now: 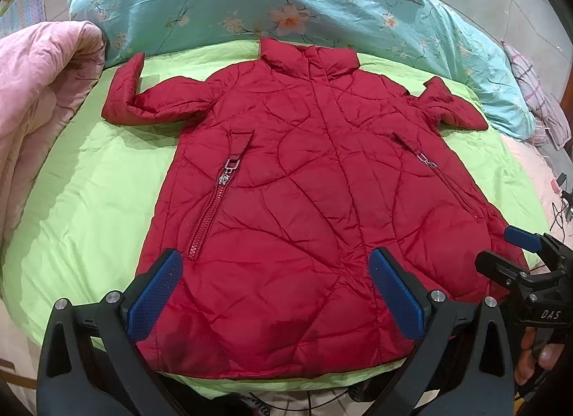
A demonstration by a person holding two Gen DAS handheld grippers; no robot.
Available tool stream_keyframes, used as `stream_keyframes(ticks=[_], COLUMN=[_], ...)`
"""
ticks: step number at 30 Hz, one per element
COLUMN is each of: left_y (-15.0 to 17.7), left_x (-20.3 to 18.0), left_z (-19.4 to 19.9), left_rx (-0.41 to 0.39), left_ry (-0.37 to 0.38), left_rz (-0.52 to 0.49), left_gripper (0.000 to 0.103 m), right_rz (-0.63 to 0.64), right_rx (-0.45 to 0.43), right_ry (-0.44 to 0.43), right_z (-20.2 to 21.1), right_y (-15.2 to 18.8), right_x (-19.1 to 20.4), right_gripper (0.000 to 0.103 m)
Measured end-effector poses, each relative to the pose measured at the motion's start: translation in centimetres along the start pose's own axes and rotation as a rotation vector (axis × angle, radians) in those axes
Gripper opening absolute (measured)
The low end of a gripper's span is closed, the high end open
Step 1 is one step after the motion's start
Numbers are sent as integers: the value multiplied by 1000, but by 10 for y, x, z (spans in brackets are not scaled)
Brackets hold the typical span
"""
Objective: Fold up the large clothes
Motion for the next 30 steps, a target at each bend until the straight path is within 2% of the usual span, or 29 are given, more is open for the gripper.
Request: stream_keyframes(ticks=[30], left_y=[1], left_x=[-2], left_z=[0], left_rx=[2], left_ry=[4], left_rz=[0], left_gripper=[103], right_rz=[2], right_rx=[-10], right_ry=[-7], right_z=[3], right_y=[-1], right_x=[1], right_gripper=[103])
Point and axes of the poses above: each gripper's, at about its wrist camera, not at the fingertips, and z roughly against the way its jaws point, x to its left, y to its underside, the point moved 2 cm from there along -z, roughly the way its jaws point, and after that the axes turned 7 degrees about x, right-handed, at the moved point
